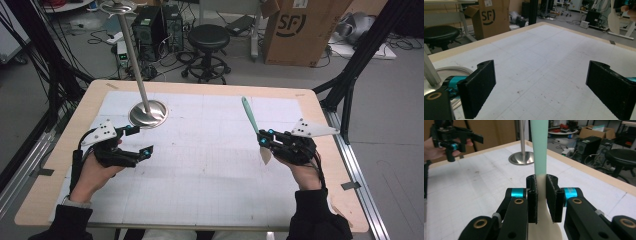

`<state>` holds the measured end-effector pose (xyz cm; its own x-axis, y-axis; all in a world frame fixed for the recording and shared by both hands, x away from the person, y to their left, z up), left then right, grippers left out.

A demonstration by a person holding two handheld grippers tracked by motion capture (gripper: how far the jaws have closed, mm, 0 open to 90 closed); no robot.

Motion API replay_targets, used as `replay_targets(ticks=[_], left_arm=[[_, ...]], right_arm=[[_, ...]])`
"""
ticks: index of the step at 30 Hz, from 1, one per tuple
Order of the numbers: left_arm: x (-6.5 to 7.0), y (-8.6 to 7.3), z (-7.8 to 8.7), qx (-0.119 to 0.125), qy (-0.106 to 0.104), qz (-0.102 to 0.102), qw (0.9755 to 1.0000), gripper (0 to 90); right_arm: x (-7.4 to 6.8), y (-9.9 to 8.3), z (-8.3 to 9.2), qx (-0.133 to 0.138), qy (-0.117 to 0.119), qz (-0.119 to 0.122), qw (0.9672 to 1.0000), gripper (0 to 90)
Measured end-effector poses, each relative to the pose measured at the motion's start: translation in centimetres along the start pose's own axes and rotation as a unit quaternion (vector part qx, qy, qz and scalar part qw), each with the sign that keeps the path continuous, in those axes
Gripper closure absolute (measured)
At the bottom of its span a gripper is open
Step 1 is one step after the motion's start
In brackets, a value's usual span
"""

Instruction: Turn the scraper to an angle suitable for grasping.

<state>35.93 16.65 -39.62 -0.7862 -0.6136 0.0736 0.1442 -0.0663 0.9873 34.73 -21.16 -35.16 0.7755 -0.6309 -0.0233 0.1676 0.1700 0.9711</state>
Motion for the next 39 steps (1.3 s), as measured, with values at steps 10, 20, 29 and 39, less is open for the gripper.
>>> replay_targets(ticks=[10,20,29,39], left_arm=[[2.5,0.2,2.1,0.000,-0.004,-0.020,0.9998,9.6],[5.1,0.1,4.3,0.001,-0.007,-0.030,0.9995,9.6],[5.3,0.8,4.5,0.013,-0.012,-0.030,0.9994,9.6],[5.6,0.7,4.8,0.009,-0.008,-0.037,0.9992,9.6]], right_arm=[[-1.8,2.7,-1.7,0.023,0.015,-0.015,0.9995,80.2],[-3.4,4.6,-1.7,0.027,0.016,-0.016,0.9994,80.2],[-3.8,5.5,-2.3,0.027,0.016,-0.017,0.9994,80.2],[-4.0,6.0,-4.1,0.033,0.047,-0.025,0.9980,80.2]])
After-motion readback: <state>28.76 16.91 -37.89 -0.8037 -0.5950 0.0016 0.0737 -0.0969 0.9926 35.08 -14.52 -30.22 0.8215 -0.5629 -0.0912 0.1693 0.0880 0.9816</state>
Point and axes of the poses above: each handheld gripper's, and its own axes: z roughly backward along the jaws, y roughly out of its top, x roughly to its right, the point moved 8 cm from there along -z, roughly forward along the jaws, and after that the axes turned 5 degrees about x, right-handed, at the moved point
